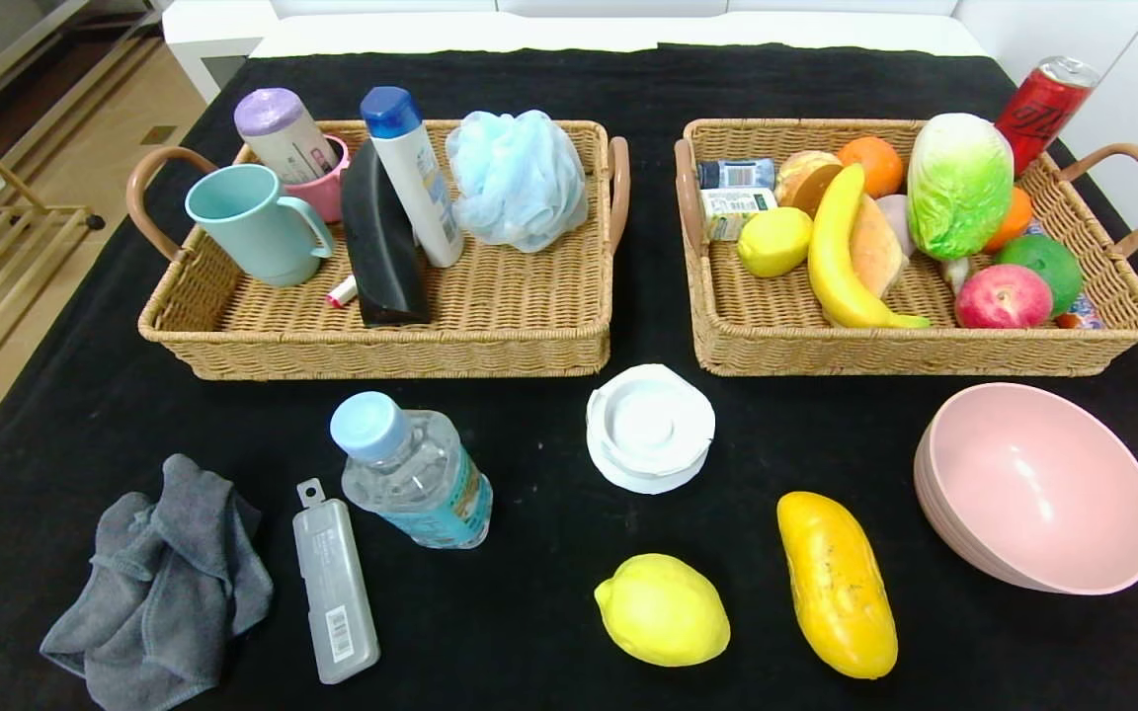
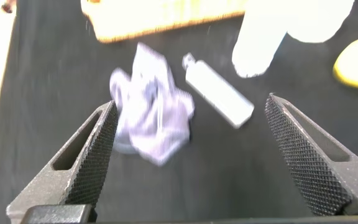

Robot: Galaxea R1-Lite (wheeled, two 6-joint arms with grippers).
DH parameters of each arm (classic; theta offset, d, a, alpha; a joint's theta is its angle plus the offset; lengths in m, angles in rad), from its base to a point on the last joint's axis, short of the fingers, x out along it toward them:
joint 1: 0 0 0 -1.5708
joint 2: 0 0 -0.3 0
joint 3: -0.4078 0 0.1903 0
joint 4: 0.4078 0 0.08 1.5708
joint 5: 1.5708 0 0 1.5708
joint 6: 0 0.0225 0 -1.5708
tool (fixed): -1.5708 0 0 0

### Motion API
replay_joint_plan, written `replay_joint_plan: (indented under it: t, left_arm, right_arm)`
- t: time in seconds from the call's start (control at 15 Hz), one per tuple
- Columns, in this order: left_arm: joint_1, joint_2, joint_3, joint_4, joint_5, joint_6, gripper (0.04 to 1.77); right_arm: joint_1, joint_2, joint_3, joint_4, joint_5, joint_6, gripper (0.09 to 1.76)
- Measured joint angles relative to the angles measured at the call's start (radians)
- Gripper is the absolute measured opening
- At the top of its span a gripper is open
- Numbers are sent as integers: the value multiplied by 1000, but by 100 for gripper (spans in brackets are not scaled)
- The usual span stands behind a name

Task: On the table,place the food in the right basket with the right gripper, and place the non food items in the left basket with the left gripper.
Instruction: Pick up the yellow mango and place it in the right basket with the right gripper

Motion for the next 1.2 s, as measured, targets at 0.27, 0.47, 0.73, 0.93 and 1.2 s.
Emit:
replay_joint_plan:
  t: [0.27, 0.47, 0.73, 0.93, 1.2]
  left_arm:
    - [-39, 225, -240, 12, -13, 6, 172]
    - [-51, 376, -374, 16, -119, 12, 172]
    - [-93, 514, -478, 26, -197, 29, 172]
    - [-200, 595, -510, 53, -198, 77, 172]
    - [-256, 685, -531, 57, -199, 136, 172]
  right_arm:
    - [6, 255, -244, 1, 27, 0, 171]
    - [6, 432, -396, 2, 122, 1, 171]
    - [11, 620, -513, 3, 223, -2, 171]
    - [58, 725, -556, 1, 242, -6, 171]
    - [141, 809, -581, 0, 241, -8, 171]
